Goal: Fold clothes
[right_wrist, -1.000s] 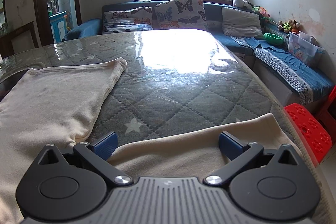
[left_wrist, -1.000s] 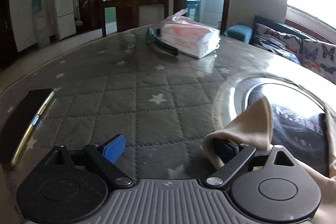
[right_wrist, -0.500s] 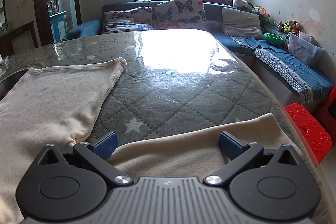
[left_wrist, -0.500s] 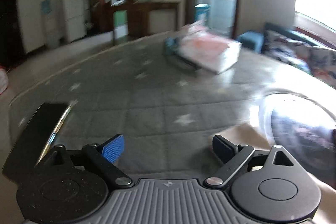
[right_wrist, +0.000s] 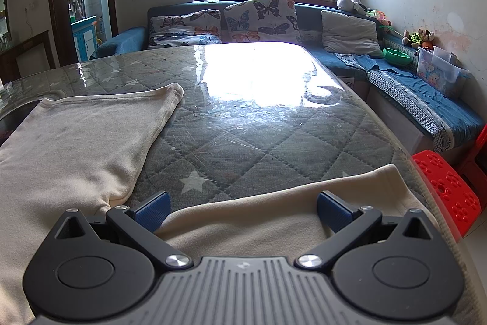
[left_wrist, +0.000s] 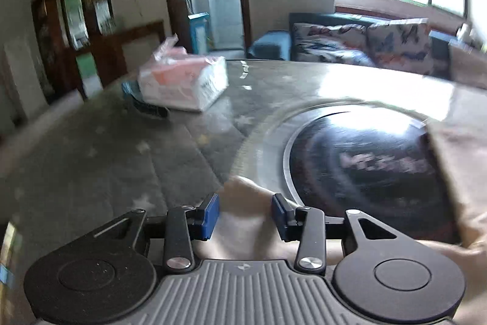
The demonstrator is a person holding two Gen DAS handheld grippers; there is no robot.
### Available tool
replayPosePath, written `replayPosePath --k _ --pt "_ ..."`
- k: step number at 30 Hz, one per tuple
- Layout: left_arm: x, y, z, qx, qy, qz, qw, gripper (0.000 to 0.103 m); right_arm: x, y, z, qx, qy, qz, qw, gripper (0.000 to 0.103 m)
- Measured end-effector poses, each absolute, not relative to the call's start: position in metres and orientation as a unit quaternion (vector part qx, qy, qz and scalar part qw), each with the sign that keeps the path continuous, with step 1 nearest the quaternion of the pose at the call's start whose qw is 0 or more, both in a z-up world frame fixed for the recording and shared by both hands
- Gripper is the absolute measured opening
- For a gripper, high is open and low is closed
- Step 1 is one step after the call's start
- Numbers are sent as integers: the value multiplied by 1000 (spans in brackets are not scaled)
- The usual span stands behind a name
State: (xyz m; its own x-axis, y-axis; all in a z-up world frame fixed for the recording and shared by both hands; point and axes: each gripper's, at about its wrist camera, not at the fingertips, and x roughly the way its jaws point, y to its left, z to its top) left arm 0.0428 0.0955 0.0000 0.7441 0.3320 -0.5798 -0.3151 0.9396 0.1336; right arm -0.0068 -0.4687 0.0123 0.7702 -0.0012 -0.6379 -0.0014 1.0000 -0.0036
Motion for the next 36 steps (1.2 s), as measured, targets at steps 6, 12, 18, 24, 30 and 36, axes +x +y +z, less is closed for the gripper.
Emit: replayPosePath --k 6,12,18,24,30,36 --pt "43 102 3 9 317 196 928 64 -7 -469 12 -2 339 0 941 103" --pt "12 61 22 -6 306 119 945 71 -7 -469 12 -2 339 0 941 103" --pt "-2 -3 28 3 299 16 954 71 -8 -469 13 -3 339 0 941 103" --pt "13 -29 13 34 314 13 949 71 -8 -469 13 -2 339 0 941 103" --pt "10 -24 4 44 323 20 945 73 -6 -470 12 -2 339 0 941 103" --pt "7 -32 18 43 314 11 948 73 -8 -470 17 -3 337 4 941 103"
